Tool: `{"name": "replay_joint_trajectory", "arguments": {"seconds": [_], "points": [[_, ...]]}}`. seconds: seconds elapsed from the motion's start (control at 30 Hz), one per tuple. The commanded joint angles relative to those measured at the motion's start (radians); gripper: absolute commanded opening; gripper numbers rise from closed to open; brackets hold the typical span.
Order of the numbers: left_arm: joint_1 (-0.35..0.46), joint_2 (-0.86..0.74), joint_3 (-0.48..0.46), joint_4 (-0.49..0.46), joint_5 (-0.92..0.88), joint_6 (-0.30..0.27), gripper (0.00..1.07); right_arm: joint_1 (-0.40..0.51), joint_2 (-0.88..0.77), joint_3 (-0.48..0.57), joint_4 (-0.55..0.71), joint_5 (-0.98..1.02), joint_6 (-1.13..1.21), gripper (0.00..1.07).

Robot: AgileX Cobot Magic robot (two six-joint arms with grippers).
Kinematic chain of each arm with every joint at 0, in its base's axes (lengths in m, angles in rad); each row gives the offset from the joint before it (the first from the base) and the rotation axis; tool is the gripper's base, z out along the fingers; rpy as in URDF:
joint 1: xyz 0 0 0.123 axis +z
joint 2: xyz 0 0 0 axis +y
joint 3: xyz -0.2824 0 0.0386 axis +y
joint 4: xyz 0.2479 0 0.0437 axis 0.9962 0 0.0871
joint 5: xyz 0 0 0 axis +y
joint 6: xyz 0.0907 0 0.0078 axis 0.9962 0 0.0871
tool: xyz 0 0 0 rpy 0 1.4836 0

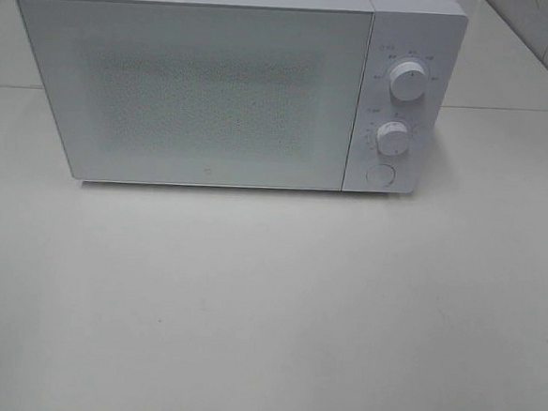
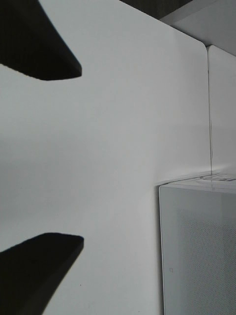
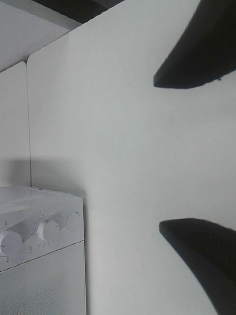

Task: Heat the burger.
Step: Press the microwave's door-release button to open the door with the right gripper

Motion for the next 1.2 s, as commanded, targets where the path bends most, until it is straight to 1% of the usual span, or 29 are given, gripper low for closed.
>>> {"name": "replay_joint_trajectory", "arguments": {"seconds": [0.03, 0.2, 0.23, 0.37, 0.4, 0.47, 0.5, 0.57, 0.63, 0.73, 0.8, 0.83, 0.9, 1.03, 1.07, 1.2], "points": [[0.005, -0.017, 0.000, -0.008, 0.005, -0.002, 0.78, -0.007, -0.028, 0.000, 0.000, -0.007, -0.010, 0.71], [0.005, -0.017, 0.000, -0.008, 0.005, -0.002, 0.78, -0.007, -0.020, -0.025, -0.002, -0.026, -0.010, 0.75], [0.005, -0.017, 0.000, -0.008, 0.005, -0.002, 0.78, -0.007, 0.004, -0.040, -0.006, -0.039, -0.010, 0.77], [0.005, -0.017, 0.000, -0.007, 0.005, -0.002, 0.78, -0.007, 0.055, -0.043, -0.012, -0.062, -0.010, 0.79], [0.005, -0.016, 0.000, -0.007, 0.005, -0.002, 0.78, -0.007, 0.091, -0.043, -0.013, -0.092, -0.011, 0.80], [0.005, -0.016, 0.000, -0.007, 0.005, -0.002, 0.78, -0.007, 0.107, -0.043, -0.013, -0.108, -0.011, 0.80], [0.005, -0.016, 0.000, -0.007, 0.005, -0.002, 0.78, -0.007, 0.148, -0.043, -0.013, -0.154, -0.011, 0.80], [0.005, -0.016, 0.000, -0.007, 0.005, -0.002, 0.78, -0.007, 0.168, -0.043, -0.013, -0.179, -0.011, 0.80], [0.005, -0.016, 0.000, -0.007, 0.005, -0.002, 0.78, -0.007, 0.228, -0.042, -0.013, -0.256, -0.014, 0.80], [0.005, -0.016, 0.000, -0.007, 0.005, -0.002, 0.78, -0.007, 0.266, -0.040, -0.015, -0.302, -0.014, 0.79], [0.005, -0.016, 0.000, -0.007, 0.005, -0.002, 0.78, -0.007, 0.331, -0.040, -0.037, -0.376, -0.013, 0.78], [0.005, -0.016, 0.000, -0.007, 0.005, -0.002, 0.78, -0.007, 0.331, -0.040, -0.037, -0.376, -0.013, 0.78], [0.005, -0.016, 0.000, -0.007, 0.005, -0.002, 0.78, -0.007, 0.392, -0.040, -0.039, -0.439, -0.013, 0.77], [0.005, -0.016, 0.000, -0.007, 0.005, -0.002, 0.78, -0.007, 0.450, -0.040, -0.037, -0.492, -0.009, 0.77], [0.005, -0.016, 0.000, -0.007, 0.005, -0.002, 0.78, -0.007, 0.489, -0.040, -0.037, -0.535, -0.009, 0.76], [0.005, -0.016, 0.000, -0.007, 0.005, -0.002, 0.78, -0.007, 0.535, -0.040, -0.037, -0.597, -0.009, 0.76]]}}
